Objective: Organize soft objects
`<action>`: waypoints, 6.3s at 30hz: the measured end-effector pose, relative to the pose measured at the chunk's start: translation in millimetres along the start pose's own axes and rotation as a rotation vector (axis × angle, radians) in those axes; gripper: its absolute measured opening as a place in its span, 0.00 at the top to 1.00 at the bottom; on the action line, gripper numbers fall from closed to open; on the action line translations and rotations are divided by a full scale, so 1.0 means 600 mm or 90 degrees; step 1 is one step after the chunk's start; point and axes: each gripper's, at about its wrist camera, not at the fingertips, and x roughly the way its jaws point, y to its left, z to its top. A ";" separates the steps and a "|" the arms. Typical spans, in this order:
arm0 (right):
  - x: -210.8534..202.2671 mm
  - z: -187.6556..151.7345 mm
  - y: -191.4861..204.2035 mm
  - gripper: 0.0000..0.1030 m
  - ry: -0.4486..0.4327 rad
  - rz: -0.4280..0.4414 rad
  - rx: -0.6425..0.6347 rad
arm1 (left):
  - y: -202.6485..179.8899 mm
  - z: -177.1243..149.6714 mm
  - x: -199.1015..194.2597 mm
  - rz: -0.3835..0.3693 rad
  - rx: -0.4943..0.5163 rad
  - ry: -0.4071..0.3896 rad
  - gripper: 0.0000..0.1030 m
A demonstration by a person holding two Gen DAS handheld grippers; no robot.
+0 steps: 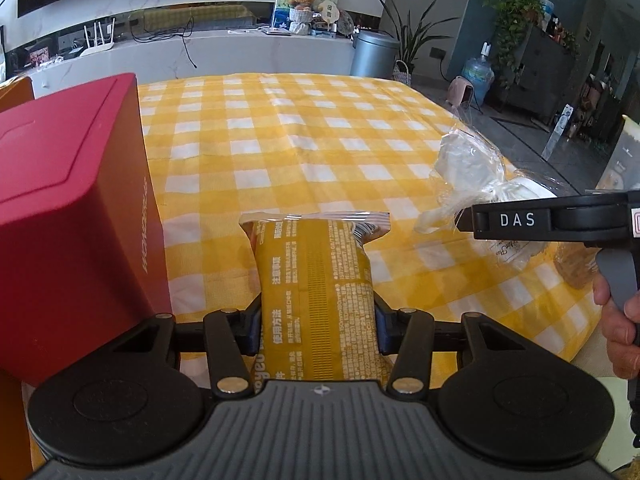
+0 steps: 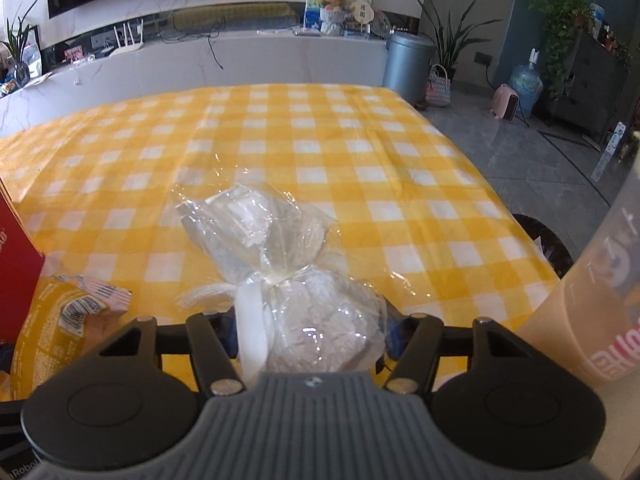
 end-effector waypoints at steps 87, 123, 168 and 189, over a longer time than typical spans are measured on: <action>-0.190 0.082 0.568 0.09 -0.140 0.174 -0.160 | 0.390 -0.015 -0.372 0.070 -0.114 -0.150 0.47; -0.311 -0.074 0.406 0.09 -0.220 0.126 -0.093 | 0.213 -0.027 -0.374 0.208 -0.034 -0.293 0.04; -0.255 -0.088 0.411 0.09 -0.171 0.109 -0.108 | 0.222 -0.044 -0.314 0.211 -0.030 -0.217 0.04; -0.250 -0.092 0.410 0.09 -0.165 0.103 -0.112 | 0.227 -0.043 -0.308 0.210 -0.039 -0.196 0.04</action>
